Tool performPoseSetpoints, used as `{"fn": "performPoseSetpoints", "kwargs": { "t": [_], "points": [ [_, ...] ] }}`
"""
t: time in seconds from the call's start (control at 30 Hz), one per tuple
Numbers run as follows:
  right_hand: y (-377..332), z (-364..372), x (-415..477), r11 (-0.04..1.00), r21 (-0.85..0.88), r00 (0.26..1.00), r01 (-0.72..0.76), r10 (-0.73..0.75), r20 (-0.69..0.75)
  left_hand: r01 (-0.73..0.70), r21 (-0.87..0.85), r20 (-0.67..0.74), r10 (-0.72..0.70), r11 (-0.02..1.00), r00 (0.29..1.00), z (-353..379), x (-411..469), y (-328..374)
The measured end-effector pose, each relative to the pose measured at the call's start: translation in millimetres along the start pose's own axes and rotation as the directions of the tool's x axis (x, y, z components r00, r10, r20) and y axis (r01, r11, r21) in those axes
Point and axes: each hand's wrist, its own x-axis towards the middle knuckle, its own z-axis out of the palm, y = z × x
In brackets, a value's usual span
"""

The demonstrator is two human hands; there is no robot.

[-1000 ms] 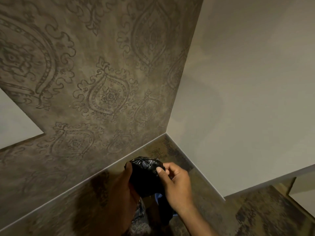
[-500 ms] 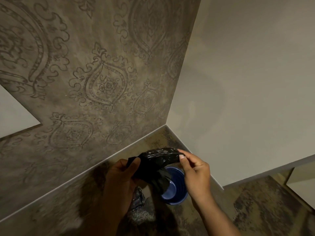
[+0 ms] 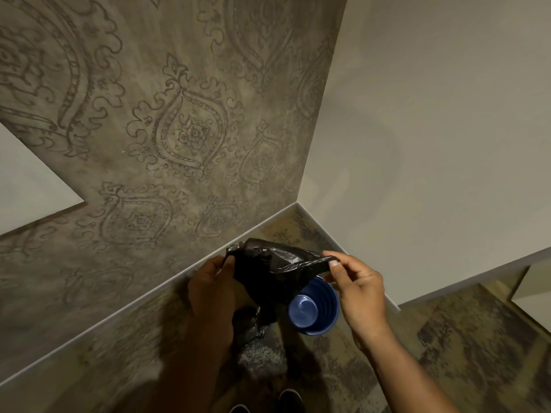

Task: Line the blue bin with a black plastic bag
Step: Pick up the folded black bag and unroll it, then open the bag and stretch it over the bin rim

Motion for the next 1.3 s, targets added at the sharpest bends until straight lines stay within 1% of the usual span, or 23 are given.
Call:
{"fn": "performPoseSetpoints", "kwargs": {
  "t": [0.03,0.07,0.13,0.17,0.2,0.23,0.3,0.33,0.37,0.43,0.53,0.6,0.63,0.7,0.77,0.83,0.87,0.93,1.0,1.1,1.17,1.2,1.3],
  "points": [
    [1,1,-2,1.000,-0.006,1.000,0.000,0.000,-0.004,0.026,0.007,-0.020,-0.026,1.000,0.999,1,-5,0],
    [2,2,-5,1.000,-0.014,1.000,0.001,-0.001,-0.007,0.070,-0.035,-0.037,-0.071,0.997,0.997,-1,-10,-3],
    [5,4,-12,1.000,-0.029,1.000,0.001,-0.001,-0.010,0.176,-0.187,-0.031,-0.185,0.967,0.982,-3,-23,-11],
    [7,5,-15,1.000,-0.031,1.000,-0.001,0.000,-0.007,0.194,-0.236,-0.018,-0.204,0.952,0.979,-4,-30,-15],
    [9,6,-19,1.000,-0.031,1.000,-0.002,0.002,0.001,0.240,-0.239,0.027,-0.240,0.941,0.970,-1,-38,-21],
    [10,8,-22,0.999,-0.035,1.000,-0.002,0.002,0.012,0.281,-0.188,0.070,-0.273,0.941,0.960,3,-49,-23],
    [12,11,-28,0.998,-0.057,0.999,0.018,-0.017,0.029,0.498,-0.222,0.199,-0.461,0.839,0.865,13,-58,-29],
    [12,11,-31,0.997,-0.064,0.999,0.034,-0.031,0.037,0.556,-0.184,0.263,-0.505,0.810,0.822,18,-57,-36],
    [12,12,-35,0.997,-0.067,0.998,0.048,-0.044,0.051,0.581,-0.148,0.295,-0.525,0.801,0.799,23,-58,-36],
    [14,12,-40,0.992,-0.114,0.994,0.046,-0.035,0.099,0.559,-0.128,0.249,-0.519,0.819,0.818,31,-54,-39],
    [20,11,-47,0.975,-0.220,0.977,-0.042,0.086,0.195,0.456,-0.071,0.131,-0.445,0.887,0.886,38,-36,-39],
    [21,12,-49,0.978,-0.186,0.969,-0.088,0.128,0.213,0.322,0.065,0.039,-0.325,0.944,0.945,37,-24,-35],
    [19,13,-47,0.982,-0.165,0.972,-0.092,0.125,0.199,0.243,0.162,0.034,-0.251,0.957,0.967,33,-20,-34],
    [18,17,-39,0.980,-0.181,0.983,-0.085,0.112,0.147,0.104,0.300,0.094,-0.138,0.948,0.986,29,-18,-35],
    [14,25,-26,0.957,-0.245,0.969,-0.153,0.194,0.154,-0.026,0.390,0.200,-0.057,0.921,0.978,25,-22,-34],
    [10,35,-15,0.930,-0.294,0.935,-0.223,0.289,0.207,-0.090,0.398,0.274,-0.024,0.913,0.962,21,-27,-34],
    [9,41,-11,0.923,-0.325,0.926,-0.208,0.293,0.238,-0.103,0.380,0.294,-0.014,0.919,0.956,19,-28,-34],
    [14,51,-4,0.917,-0.373,0.934,-0.141,0.248,0.256,-0.089,0.340,0.307,-0.021,0.936,0.951,18,-29,-37],
    [22,59,-2,0.918,-0.371,0.954,-0.143,0.228,0.195,-0.036,0.286,0.262,-0.041,0.958,0.964,16,-26,-43],
    [28,59,-6,0.947,-0.273,0.974,-0.171,0.204,0.098,0.110,0.131,0.113,-0.125,0.985,0.986,8,-22,-46],
    [28,55,-9,0.966,-0.191,0.980,-0.173,0.187,0.061,0.228,0.019,0.041,-0.229,0.974,0.973,5,-18,-43],
    [28,55,-11,0.974,-0.144,0.979,-0.178,0.189,0.070,0.255,-0.025,0.006,-0.255,0.967,0.967,1,-13,-40],
    [29,50,-13,0.979,-0.083,0.977,-0.186,0.193,0.092,0.228,-0.066,-0.104,-0.234,0.971,0.967,-7,-2,-30]
  ]
}}
